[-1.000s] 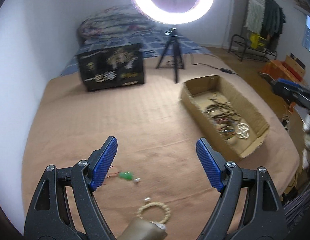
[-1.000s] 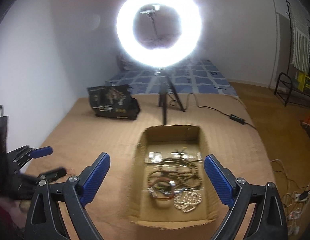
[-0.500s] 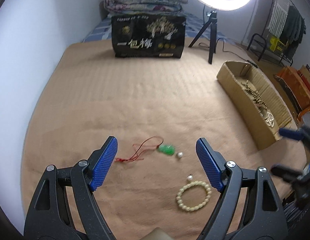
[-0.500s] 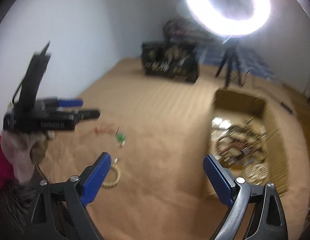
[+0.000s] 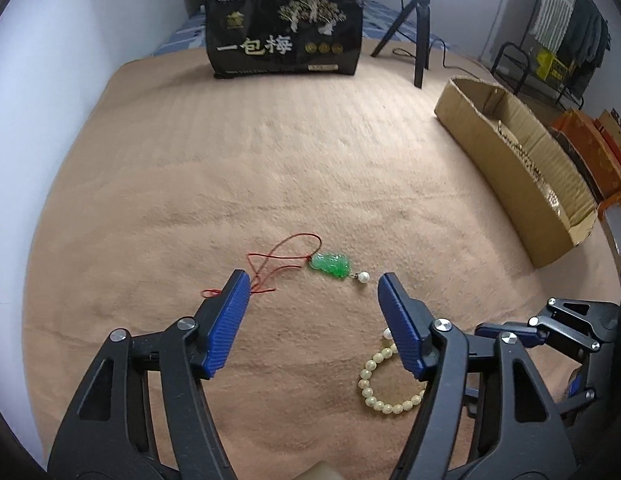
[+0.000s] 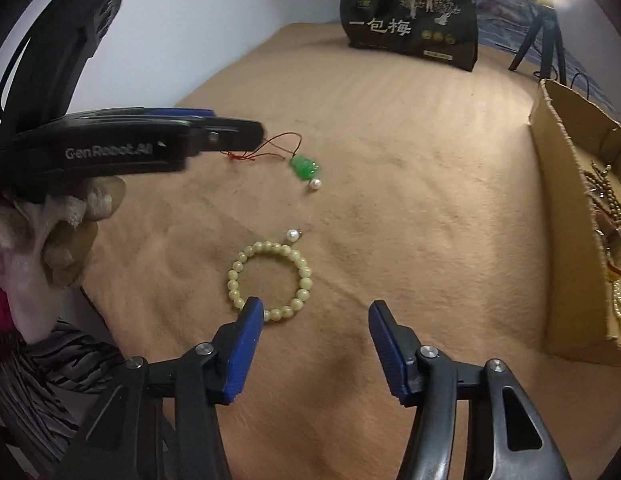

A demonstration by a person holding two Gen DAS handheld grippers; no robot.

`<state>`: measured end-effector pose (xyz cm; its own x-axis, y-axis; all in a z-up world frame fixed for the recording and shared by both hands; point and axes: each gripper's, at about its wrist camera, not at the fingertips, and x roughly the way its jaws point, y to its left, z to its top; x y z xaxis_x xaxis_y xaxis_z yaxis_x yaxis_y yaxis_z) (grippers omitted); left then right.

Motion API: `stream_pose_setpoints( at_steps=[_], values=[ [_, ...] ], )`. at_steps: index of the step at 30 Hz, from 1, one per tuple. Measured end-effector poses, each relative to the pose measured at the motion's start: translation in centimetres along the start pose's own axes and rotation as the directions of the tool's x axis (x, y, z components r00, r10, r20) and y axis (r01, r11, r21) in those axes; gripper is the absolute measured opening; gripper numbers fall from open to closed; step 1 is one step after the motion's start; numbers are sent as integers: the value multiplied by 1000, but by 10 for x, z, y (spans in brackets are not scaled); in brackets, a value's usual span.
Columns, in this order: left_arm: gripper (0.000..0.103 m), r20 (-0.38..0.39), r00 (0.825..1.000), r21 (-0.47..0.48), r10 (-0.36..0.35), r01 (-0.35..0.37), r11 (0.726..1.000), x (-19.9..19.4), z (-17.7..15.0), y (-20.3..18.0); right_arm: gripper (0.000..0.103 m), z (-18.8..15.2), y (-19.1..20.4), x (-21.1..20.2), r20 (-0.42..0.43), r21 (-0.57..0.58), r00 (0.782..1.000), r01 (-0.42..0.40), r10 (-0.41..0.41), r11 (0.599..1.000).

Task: Organize jewelry
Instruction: 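Close the left tool on the green jade pendant while the right tool grasps the cream bead bracelet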

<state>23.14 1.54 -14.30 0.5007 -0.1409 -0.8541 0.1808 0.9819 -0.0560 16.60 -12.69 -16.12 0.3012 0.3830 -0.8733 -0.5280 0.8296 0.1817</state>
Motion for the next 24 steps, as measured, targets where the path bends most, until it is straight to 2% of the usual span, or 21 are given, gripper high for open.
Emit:
stream_pose_setpoints(
  at_steps=[3, 7, 10, 24],
  values=[
    [61, -16, 1000, 21, 6, -6, 1000, 12, -2, -5, 44, 0, 3, 7, -5, -7, 1000, 7, -7, 1000],
    [60, -20, 1000, 22, 12, -12, 1000, 24, -3, -6, 38, -1, 7, 12, -7, -20, 1000, 14, -15, 1000],
    [53, -22, 1000, 21, 21, -21, 1000, 30, -2, -5, 35, -2, 7, 14, -14, -34, 1000, 16, -17, 999],
    [53, -28, 998, 40, 51, -50, 998, 58, 2, -7, 31, 4, 3, 18, -19, -43, 1000, 17, -18, 999]
  ],
)
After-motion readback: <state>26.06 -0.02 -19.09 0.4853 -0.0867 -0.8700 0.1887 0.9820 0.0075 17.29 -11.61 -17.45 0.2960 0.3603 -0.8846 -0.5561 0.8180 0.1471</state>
